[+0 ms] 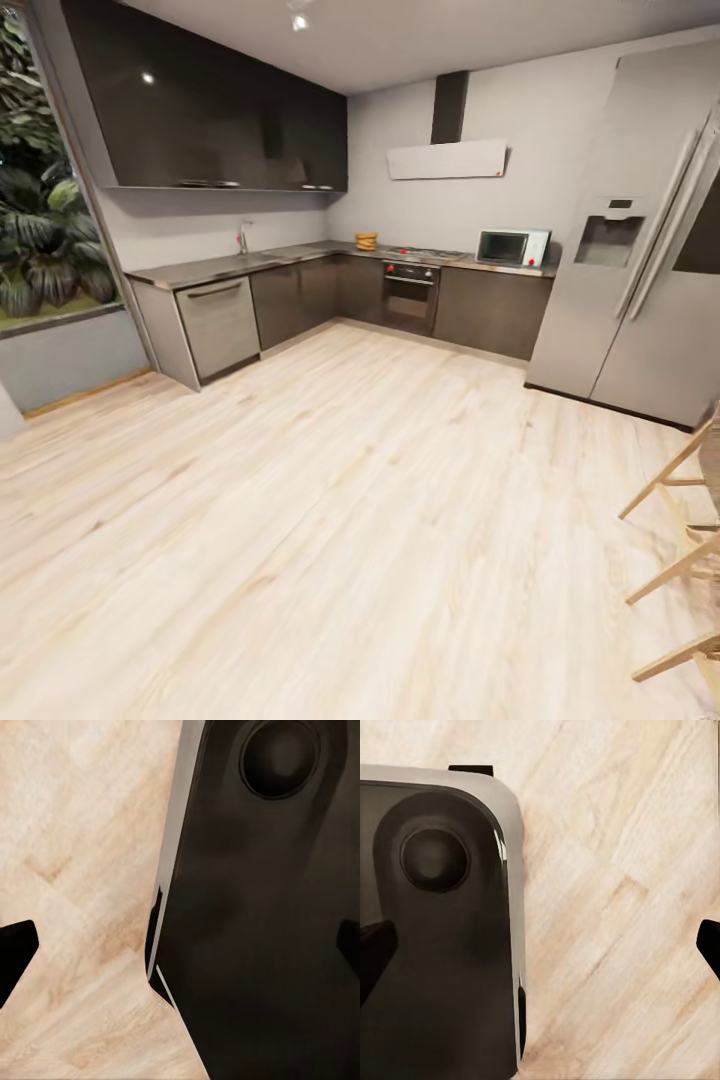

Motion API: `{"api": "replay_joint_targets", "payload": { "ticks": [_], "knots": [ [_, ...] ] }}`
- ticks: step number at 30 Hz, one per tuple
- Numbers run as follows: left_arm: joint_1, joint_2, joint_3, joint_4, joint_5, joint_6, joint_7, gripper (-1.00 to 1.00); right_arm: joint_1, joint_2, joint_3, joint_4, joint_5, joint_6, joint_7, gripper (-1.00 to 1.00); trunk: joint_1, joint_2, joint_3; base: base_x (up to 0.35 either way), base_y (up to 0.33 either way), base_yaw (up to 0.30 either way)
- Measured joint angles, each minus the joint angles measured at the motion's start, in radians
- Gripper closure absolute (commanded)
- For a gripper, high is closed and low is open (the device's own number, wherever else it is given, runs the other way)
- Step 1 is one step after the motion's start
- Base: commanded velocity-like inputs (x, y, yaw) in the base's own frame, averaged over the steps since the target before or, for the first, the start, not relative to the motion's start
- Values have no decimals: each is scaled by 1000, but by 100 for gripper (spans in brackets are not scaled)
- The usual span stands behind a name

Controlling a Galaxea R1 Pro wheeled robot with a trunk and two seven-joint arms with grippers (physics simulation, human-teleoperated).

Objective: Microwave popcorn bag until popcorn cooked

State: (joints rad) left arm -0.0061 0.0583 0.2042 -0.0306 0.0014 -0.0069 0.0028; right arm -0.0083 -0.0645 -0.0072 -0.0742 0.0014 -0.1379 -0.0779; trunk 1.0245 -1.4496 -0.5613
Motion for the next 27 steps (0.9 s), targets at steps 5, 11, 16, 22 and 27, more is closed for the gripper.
{"api": "replay_joint_targets", "payload": {
  "ticks": [5, 11, 16, 22, 27],
  "knots": [
    [0, 0, 0, 0, 0, 0, 0, -100, 0, 0, 0, 0, 0, 0, 0, -100, 0, 0, 0, 339, 0, -297],
    [0, 0, 0, 0, 0, 0, 0, -100, 0, 0, 0, 0, 0, 0, 0, -100, 0, 0, 0, 339, 0, -297],
    [0, 0, 0, 0, 0, 0, 0, -100, 0, 0, 0, 0, 0, 0, 0, -100, 0, 0, 0, 339, 0, -295],
    [0, 0, 0, 0, 0, 0, 0, -100, 0, 0, 0, 0, 0, 0, 0, -100, 0, 0, 0, 339, 0, -136],
    [0, 0, 0, 0, 0, 0, 0, -100, 0, 0, 0, 0, 0, 0, 0, -100, 0, 0, 0, 339, 0, -8]
  ]
}}
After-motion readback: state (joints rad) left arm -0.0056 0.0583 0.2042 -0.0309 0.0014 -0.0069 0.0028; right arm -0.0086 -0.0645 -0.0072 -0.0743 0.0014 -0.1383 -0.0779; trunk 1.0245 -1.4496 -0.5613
